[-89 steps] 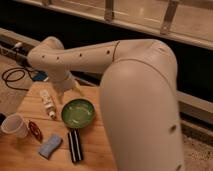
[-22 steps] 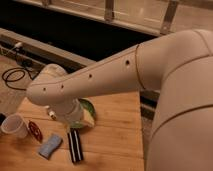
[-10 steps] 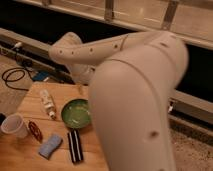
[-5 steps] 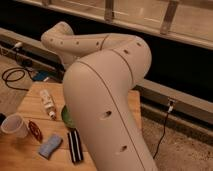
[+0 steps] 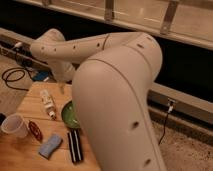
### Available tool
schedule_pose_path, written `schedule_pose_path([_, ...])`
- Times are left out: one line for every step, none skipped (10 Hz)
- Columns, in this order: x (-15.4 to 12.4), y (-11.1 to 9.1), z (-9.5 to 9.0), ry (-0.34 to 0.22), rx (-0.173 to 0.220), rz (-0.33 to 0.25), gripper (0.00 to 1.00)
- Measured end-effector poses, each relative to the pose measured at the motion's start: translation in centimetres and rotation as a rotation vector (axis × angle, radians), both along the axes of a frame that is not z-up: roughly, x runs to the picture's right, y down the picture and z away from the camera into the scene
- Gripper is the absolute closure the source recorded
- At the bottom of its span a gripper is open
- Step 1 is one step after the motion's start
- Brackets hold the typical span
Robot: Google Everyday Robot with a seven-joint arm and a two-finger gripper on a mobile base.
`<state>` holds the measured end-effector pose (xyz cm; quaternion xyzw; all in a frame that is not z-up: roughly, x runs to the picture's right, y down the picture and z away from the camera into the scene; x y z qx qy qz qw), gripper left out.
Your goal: Move the arm in a circular motion
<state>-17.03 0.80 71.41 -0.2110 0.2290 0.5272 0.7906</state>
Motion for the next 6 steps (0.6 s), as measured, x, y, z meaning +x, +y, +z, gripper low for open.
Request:
schedule_pose_path([-0.4, 2.1, -1.6, -0.013, -0.010, -0.006, 0.35])
schedule_pose_path([-0.4, 4.3, -3.3, -0.012, -0.019, 0.002, 0.35])
schedule_pose_path([-0.1, 6.3, -4.8, 0.002, -0.020, 0.020, 0.35])
schedule_pose_path([0.4, 7.6, -5.7, 0.022, -0.018, 0.040, 0.35])
schedule_pose_path([0.7, 8.7, -6.5, 0.036, -0.017, 0.055, 0.35])
schedule_pose_path([1.0, 9.1, -6.8, 0.046, -0.016, 0.063, 0.35])
